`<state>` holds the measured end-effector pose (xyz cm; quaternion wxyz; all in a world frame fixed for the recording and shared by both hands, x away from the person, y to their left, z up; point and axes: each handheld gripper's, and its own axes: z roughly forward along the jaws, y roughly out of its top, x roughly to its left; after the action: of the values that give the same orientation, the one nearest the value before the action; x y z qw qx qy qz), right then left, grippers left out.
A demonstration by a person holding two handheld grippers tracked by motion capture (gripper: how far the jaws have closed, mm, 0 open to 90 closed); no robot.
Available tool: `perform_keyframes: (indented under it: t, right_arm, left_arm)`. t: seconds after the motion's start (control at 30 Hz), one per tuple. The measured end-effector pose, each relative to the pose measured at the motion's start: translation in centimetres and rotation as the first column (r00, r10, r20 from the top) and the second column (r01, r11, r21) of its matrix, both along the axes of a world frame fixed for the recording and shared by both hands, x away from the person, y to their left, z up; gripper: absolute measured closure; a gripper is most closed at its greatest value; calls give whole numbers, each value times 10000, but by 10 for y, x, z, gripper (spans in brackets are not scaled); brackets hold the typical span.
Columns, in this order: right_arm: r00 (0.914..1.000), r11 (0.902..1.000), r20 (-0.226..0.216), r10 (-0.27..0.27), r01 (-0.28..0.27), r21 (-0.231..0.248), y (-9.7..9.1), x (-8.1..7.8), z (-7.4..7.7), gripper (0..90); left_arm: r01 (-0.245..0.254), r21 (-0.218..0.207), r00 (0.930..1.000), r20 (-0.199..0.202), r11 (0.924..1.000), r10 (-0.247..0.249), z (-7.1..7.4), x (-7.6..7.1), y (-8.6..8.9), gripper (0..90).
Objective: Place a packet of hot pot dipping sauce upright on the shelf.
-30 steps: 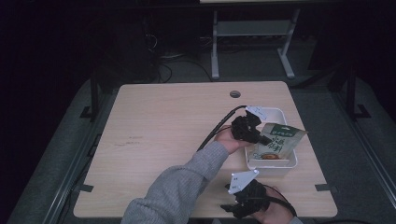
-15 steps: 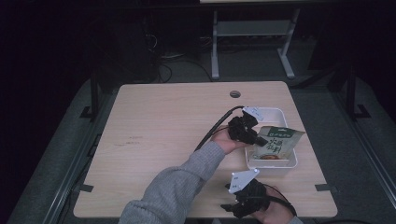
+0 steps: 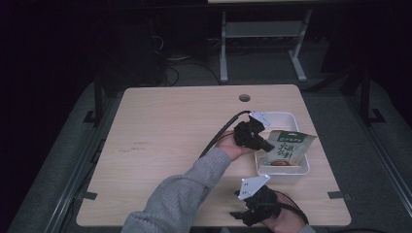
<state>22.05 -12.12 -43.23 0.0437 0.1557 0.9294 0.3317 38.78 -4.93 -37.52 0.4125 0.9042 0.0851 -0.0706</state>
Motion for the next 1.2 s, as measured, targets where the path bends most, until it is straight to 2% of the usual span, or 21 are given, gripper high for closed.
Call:
perform_keyframes:
  t: [0.37, 0.63, 0.8, 1.2]
  right_arm:
    - [10000, 10000, -43, -41, 41, 6, -2, 2, -1, 348]
    - [10000, 10000, -51, -85, 86, 50, -2, 2, -1, 344]
    - [9999, 9999, -51, -108, 109, 52, -2, 3, -1, 343]
    - [9998, 9997, -59, -202, 202, 106, -4, 4, -1, 341]
  left_arm:
    - [-83, -81, 10000, -9, 9999, 83, -3, -1, 3, 892]
    - [-79, 20, 10000, 44, 10000, 79, -3, -2, 3, 887]
    - [-75, 329, 9999, 127, 9994, 71, -1, -2, 5, 827]
    - [-242, 574, 9986, 484, 9981, 215, 6, -6, 16, 723]
